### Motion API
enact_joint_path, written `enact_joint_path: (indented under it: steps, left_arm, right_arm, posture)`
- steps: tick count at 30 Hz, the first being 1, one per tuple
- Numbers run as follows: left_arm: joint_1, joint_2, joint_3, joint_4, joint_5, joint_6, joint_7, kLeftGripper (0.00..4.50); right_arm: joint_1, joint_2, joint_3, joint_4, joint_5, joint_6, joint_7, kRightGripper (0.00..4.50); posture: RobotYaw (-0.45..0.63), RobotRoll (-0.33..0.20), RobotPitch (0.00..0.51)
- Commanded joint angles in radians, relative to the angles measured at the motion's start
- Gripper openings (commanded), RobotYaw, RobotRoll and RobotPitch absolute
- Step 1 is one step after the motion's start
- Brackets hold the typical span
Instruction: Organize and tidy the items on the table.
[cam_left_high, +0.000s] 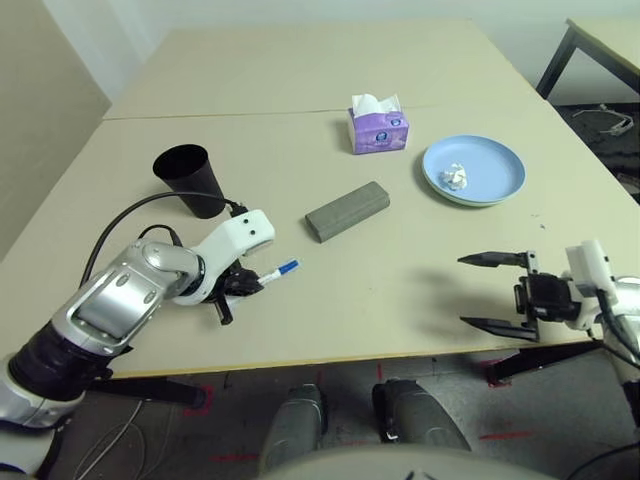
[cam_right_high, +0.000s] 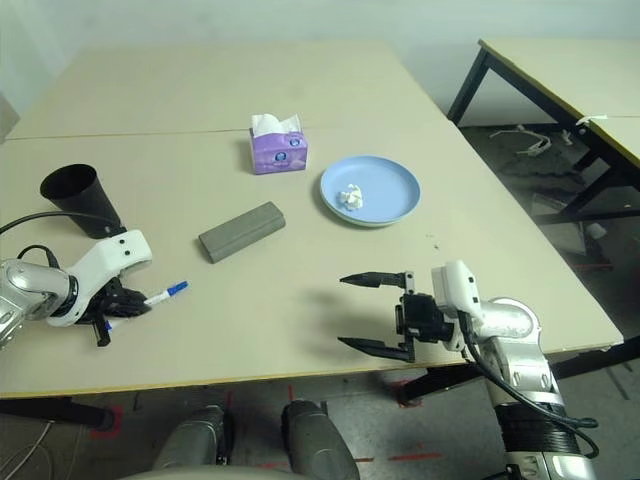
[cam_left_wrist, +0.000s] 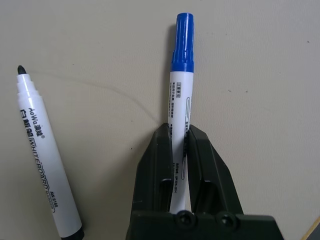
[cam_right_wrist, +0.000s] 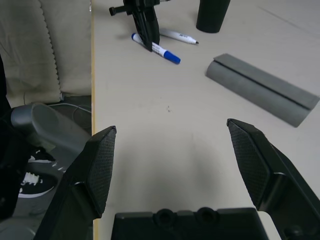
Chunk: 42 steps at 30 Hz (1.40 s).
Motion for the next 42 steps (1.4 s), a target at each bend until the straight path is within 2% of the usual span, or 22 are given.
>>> enact_joint_path:
  steps: [1,4,6,8,10,12,17,22,28,33,37,42]
  left_arm:
    - [0.016,0.005,0.006,0.023,0.016,-0.004,0.008,0.27]
    - [0.008,0.027,0.037,0.005,-0.011,-0.003,-0.025,0.27]
    - [0.006,0.041,0.092,-0.017,-0.067,0.000,-0.072,0.27]
    - [0.028,0.064,0.193,-0.040,-0.154,-0.049,-0.159,0.27]
    - [0.054,0.074,0.271,-0.042,-0.201,-0.094,-0.203,0.27]
    - [0.078,0.052,0.370,-0.017,-0.244,-0.095,-0.196,0.27]
    - [0.125,-0.105,0.686,0.022,-0.343,-0.080,-0.054,0.27]
    - [0.180,-0.230,0.812,-0.008,-0.314,-0.132,0.128,0.27]
    - [0.211,-0.346,0.861,-0.020,-0.258,-0.270,0.301,0.27]
    - [0.173,-0.391,0.837,0.033,-0.204,-0.389,0.393,0.27]
    - [0.080,-0.406,0.783,0.121,-0.161,-0.493,0.428,0.27]
    - [-0.075,-0.393,0.719,0.321,-0.094,-0.628,0.434,0.27]
  right_arm:
    - [-0.007,-0.004,0.012,-0.015,0.001,0.009,-0.005,4.50]
    - [-0.006,-0.002,0.014,-0.011,-0.003,0.005,-0.005,4.50]
    - [-0.005,0.003,0.013,-0.020,0.003,0.015,-0.017,4.50]
    - [-0.006,0.004,0.013,-0.025,0.007,0.018,-0.018,4.50]
    - [-0.007,0.001,0.017,-0.025,0.006,0.015,-0.011,4.50]
    - [-0.008,-0.002,0.024,-0.026,0.005,0.009,0.003,4.50]
    - [-0.032,0.016,0.039,-0.035,0.018,0.036,-0.007,4.50]
    - [-0.073,0.059,0.028,-0.064,0.028,0.181,-0.173,4.50]
    - [-0.083,0.081,0.029,-0.101,0.029,0.307,-0.294,4.50]
    - [-0.070,0.078,0.032,-0.108,0.021,0.319,-0.306,4.50]
    - [-0.060,0.074,0.035,-0.115,0.015,0.314,-0.306,4.50]
    - [-0.046,0.071,0.033,-0.124,0.006,0.304,-0.305,4.50]
  posture:
    - [-0.12,0.000,0.096]
    - [-0.12,0.000,0.097]
    - [-0.12,0.000,0.096]
    - [-0.12,0.000,0.097]
    - [-0.11,0.000,0.098]
    - [-0.11,0.000,0.100]
    - [-0.07,0.000,0.106]
    - [-0.04,0.000,0.109]
    - [-0.02,0.000,0.111]
    - [-0.02,0.000,0.111]
    - [-0.03,0.000,0.110]
    - [-0.05,0.000,0.106]
